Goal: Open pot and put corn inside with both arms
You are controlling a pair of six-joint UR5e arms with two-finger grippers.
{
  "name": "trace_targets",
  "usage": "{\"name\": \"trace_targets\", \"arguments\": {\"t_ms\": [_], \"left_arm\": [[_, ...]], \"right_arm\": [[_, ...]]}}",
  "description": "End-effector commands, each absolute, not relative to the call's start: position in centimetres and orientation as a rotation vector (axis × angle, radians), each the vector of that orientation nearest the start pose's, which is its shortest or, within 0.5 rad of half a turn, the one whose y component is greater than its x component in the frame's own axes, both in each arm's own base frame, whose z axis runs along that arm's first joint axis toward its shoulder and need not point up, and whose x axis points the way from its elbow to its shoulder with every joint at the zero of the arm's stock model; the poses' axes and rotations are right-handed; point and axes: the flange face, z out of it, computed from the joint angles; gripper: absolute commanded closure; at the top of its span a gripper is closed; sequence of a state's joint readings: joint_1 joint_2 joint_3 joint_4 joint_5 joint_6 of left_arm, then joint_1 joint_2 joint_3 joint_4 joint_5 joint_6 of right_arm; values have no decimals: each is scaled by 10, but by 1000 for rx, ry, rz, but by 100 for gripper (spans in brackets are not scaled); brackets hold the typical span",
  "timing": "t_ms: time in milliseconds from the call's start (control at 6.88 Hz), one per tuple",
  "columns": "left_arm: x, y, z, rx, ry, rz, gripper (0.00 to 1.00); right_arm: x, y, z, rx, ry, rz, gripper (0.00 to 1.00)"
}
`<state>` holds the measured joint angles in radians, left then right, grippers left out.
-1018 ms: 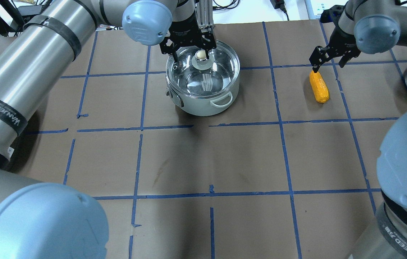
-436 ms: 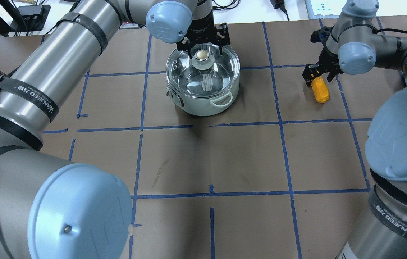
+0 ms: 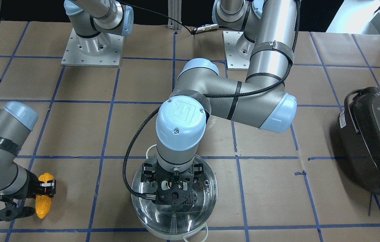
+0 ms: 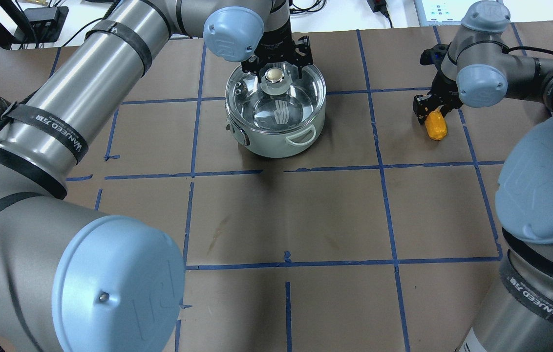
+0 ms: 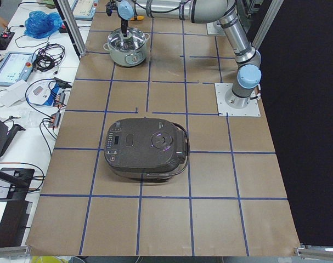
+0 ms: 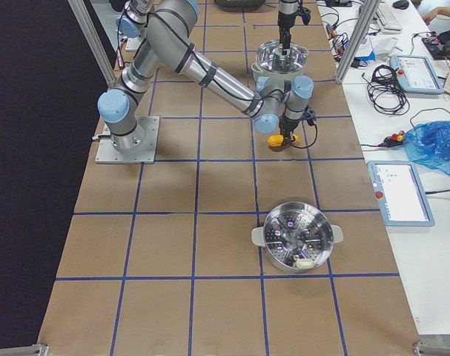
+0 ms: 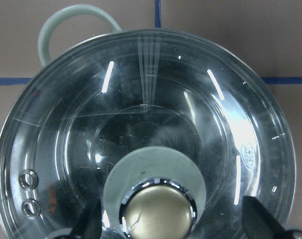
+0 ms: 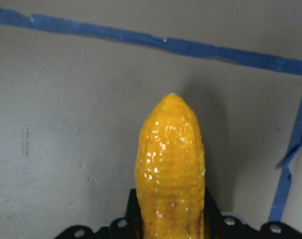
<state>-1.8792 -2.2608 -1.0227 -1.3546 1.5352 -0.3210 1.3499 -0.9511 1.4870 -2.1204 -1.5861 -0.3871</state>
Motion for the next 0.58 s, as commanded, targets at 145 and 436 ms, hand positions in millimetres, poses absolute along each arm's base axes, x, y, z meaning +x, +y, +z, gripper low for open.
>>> {"name": "trace_targets", "arguments": {"t_ms": [145, 436], "left_arm": [[-360, -688, 347, -23, 3187, -104, 98], [-355, -683, 373, -30, 3193, -142, 99]], "right_arm": [[1, -672, 336, -158, 3156, -72, 95], [77, -667, 399, -94, 3153, -141, 93]]}}
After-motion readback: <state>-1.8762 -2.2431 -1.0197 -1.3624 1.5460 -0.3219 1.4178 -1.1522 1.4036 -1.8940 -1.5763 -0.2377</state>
